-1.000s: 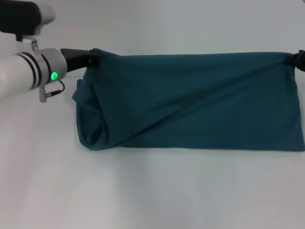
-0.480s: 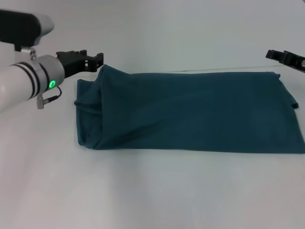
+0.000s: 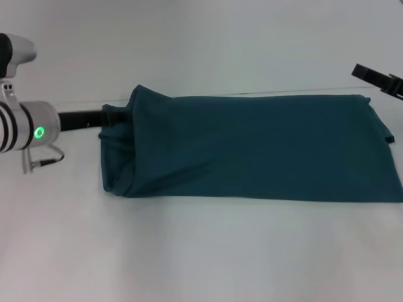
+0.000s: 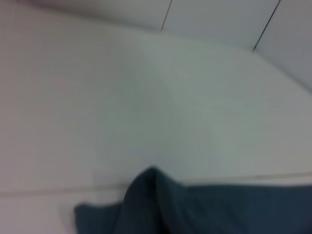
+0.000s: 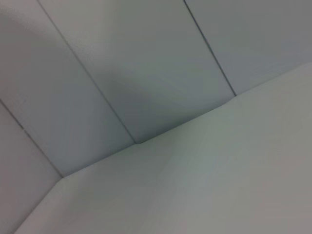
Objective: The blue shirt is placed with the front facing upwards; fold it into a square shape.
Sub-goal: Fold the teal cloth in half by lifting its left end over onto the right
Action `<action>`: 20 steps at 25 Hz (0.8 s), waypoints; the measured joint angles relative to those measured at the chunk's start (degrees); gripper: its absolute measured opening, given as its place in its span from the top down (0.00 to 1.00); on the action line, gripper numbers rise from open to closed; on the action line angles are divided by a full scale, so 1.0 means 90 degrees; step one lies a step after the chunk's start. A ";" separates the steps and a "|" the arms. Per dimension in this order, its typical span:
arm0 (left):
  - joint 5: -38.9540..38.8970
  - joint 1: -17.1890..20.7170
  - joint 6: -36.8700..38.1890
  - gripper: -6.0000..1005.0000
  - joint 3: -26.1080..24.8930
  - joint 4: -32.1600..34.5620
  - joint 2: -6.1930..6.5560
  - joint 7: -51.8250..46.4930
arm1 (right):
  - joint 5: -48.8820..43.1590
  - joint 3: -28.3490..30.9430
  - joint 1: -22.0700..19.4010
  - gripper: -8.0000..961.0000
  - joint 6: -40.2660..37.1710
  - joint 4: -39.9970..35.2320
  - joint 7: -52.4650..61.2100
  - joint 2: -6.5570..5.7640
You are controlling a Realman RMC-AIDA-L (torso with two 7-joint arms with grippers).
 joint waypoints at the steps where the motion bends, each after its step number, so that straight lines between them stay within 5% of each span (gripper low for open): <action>1: 0.0211 0.0005 0.0085 0.29 0.0018 0.0056 0.0001 -0.0221 | 0.0001 -0.0001 -0.0056 0.22 -0.0096 -0.0033 -0.0018 0.0017; 8: 0.0866 -0.0043 0.0428 0.11 0.0060 0.0191 -0.0085 -0.0800 | -0.0019 -0.0020 -0.0268 0.22 -0.0282 0.0016 -0.0040 0.0051; 20: 0.1407 0.0047 0.0400 0.11 0.0347 0.0365 -0.0260 -0.1072 | -0.0023 -0.0163 -0.0443 0.22 -0.0491 0.0033 -0.0044 0.0100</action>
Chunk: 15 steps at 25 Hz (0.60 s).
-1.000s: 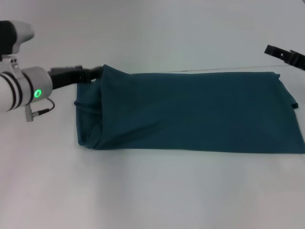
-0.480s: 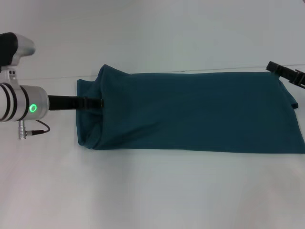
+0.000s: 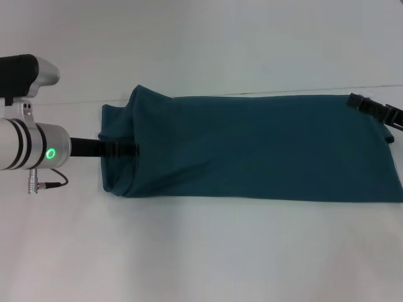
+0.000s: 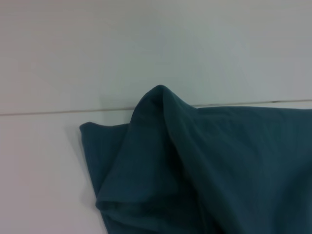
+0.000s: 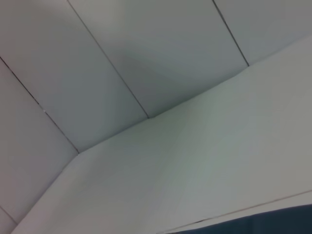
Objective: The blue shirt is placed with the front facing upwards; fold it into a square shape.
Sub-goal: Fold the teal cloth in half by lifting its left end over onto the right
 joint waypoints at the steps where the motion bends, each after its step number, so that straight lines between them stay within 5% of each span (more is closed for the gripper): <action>1: 0.0011 0.0011 -0.0022 0.11 0.0042 0.0003 -0.0012 0.0000 | 0.0000 -0.0005 -0.0007 0.22 -0.0001 0.0000 -0.0001 0.0005; 15: 0.0594 0.0054 -0.0684 0.11 0.0627 0.0002 -0.0140 -0.0323 | 0.0005 -0.0084 -0.0023 0.22 -0.0027 0.0000 0.0026 0.0041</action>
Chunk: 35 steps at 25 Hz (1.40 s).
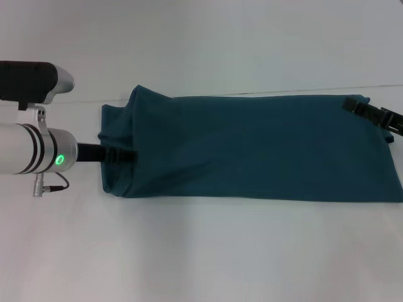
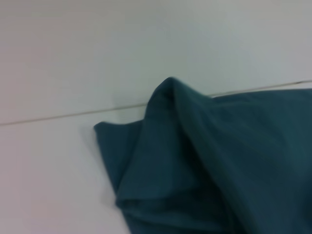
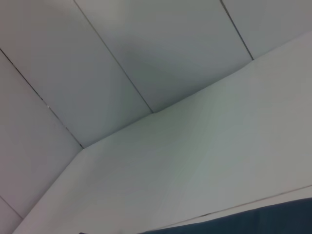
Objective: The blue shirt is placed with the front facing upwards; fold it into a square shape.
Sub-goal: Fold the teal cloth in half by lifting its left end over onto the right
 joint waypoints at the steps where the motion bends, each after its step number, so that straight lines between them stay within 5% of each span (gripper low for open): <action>1: 0.0098 -0.0014 -0.0028 0.11 0.0003 -0.0029 -0.0003 -0.0086 | 0.0000 -0.0001 0.0000 0.22 0.0000 0.0000 0.0001 0.0003; 20: 0.0145 -0.0408 -0.0038 0.11 -0.0263 -0.0925 0.0199 -0.0533 | -0.0004 -0.0100 0.0065 0.22 0.0045 0.0000 0.0034 0.0004; 35: 0.0112 -0.0472 -0.0101 0.12 -0.0340 -0.1076 0.0215 -0.0510 | -0.0004 -0.0222 0.0124 0.22 0.0148 0.0010 0.0040 0.0003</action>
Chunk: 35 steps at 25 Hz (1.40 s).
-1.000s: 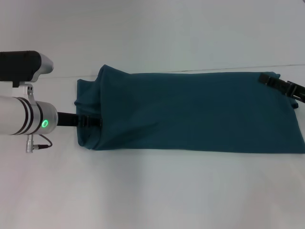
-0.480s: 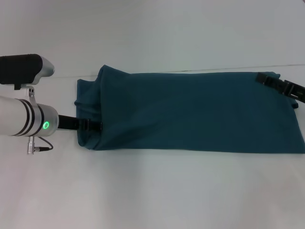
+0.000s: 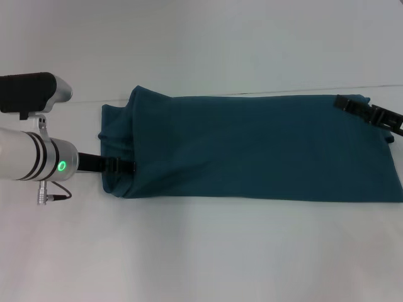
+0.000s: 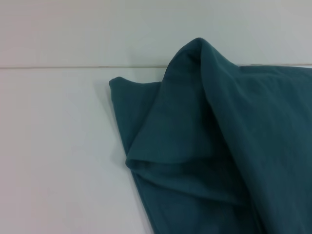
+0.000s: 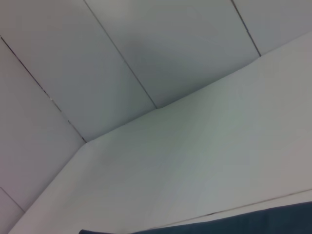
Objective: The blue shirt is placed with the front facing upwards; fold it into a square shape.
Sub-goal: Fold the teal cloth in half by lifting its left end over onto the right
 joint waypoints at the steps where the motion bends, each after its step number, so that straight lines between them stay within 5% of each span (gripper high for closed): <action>1: 0.0000 0.0000 -0.0014 0.12 -0.0003 -0.0006 0.0000 -0.0003 | 0.0000 -0.0012 0.0000 0.22 0.0002 0.0000 0.0002 0.0000; 23: -0.0290 -0.0093 -0.0149 0.21 -0.0054 -0.0240 -0.0054 0.0359 | 0.0003 -0.0027 0.0015 0.22 -0.0031 0.0007 0.0018 -0.0010; 35: -0.1026 -0.0088 -0.0142 0.49 -0.0064 -0.0345 -0.0058 0.1296 | -0.0001 -0.0034 -0.0009 0.23 -0.0046 0.0020 0.0089 -0.0010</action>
